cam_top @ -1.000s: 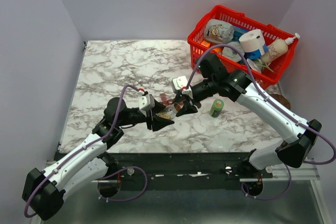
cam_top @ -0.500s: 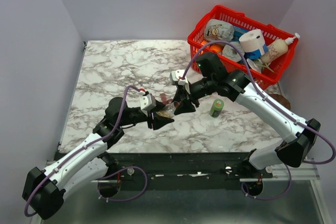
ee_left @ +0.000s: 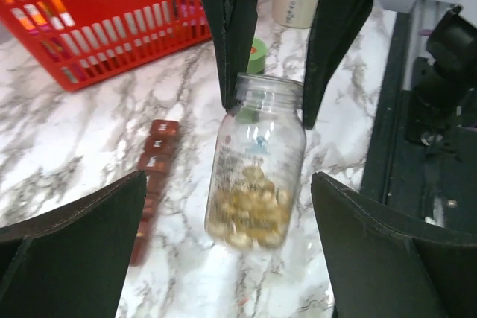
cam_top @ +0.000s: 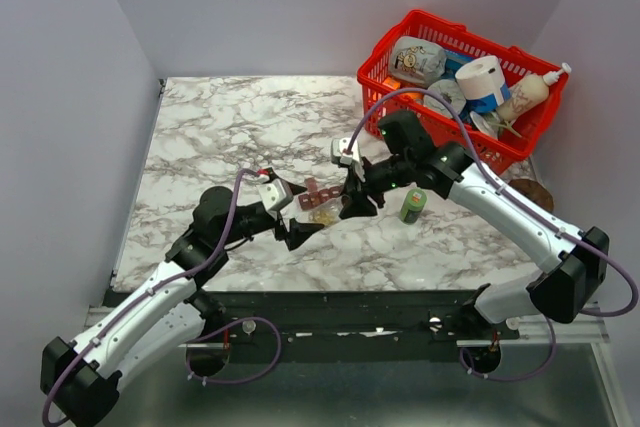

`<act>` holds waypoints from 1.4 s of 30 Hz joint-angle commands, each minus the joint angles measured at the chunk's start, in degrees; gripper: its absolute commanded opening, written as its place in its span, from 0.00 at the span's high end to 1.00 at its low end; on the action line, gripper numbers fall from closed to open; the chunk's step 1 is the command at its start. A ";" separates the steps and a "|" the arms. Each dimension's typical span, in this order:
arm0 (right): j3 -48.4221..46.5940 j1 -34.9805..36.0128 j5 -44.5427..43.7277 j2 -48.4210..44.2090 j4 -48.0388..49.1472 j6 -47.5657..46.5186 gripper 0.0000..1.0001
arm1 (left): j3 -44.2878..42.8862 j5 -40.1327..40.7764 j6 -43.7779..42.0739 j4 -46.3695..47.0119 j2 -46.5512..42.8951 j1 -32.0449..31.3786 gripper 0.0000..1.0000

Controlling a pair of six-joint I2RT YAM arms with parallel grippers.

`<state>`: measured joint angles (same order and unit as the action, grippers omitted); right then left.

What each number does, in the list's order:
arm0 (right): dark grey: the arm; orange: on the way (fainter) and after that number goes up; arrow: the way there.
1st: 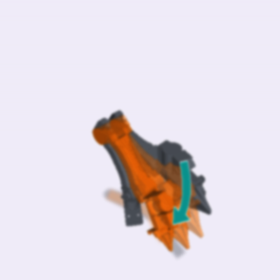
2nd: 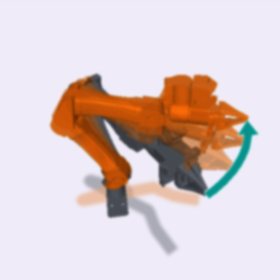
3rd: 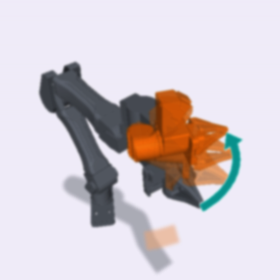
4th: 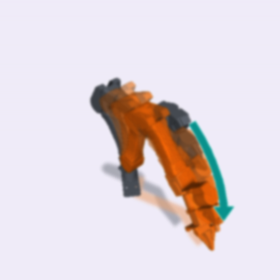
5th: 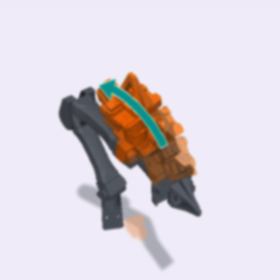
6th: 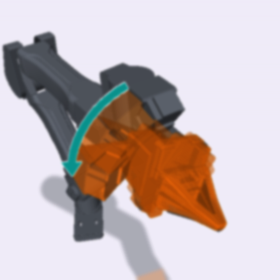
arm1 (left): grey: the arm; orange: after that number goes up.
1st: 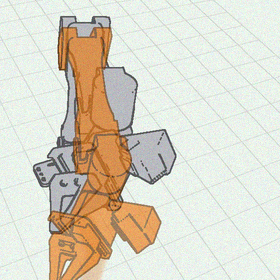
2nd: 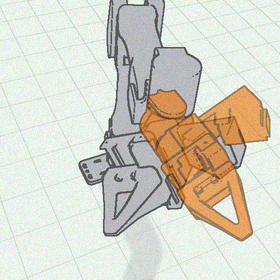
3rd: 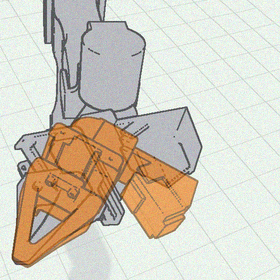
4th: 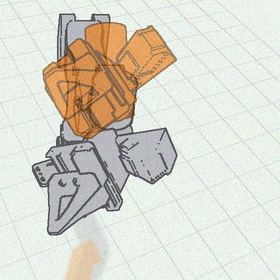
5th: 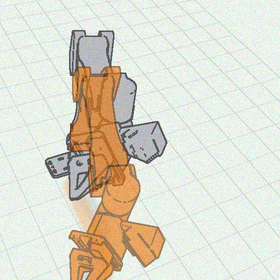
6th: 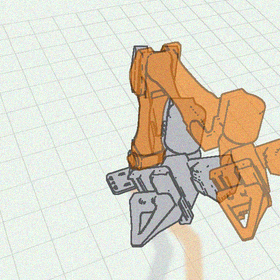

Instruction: Sort the pills into containers

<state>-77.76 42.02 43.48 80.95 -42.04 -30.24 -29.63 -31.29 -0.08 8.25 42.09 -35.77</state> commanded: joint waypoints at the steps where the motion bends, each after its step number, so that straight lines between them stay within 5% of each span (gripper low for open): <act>1: 4.18 -3.25 -8.48 -1.85 0.73 -0.87 0.86 | -2.10 7.29 -8.17 -8.16 -2.71 0.44 0.01; 8: 14.38 -4.67 -31.77 1.14 3.98 -5.62 0.82 | 1.15 13.88 -16.70 -14.84 -2.19 0.44 0.01; 19: 15.79 -4.84 -39.35 5.36 1.44 -8.43 0.66 | 3.25 14.68 -19.26 -12.91 -0.86 0.35 0.01; 27: 12.99 -4.76 -36.29 5.37 -2.25 -10.28 0.17 | 4.23 13.71 -21.46 -11.24 2.29 0.35 0.01; 30: 9.91 -5.02 -32.43 4.57 -2.87 -9.49 0.07 | 3.44 13.97 -20.06 -11.15 5.19 0.44 0.01; 42: -12.20 -6.51 -6.50 19.41 -1.98 1.67 0.13 | -5.70 9.23 7.10 -8.96 19.87 13.96 0.12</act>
<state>-82.46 35.83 24.91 92.86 -43.53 -33.87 -32.36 -18.87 -4.03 -2.96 59.02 -25.41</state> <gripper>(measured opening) 0.891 0.890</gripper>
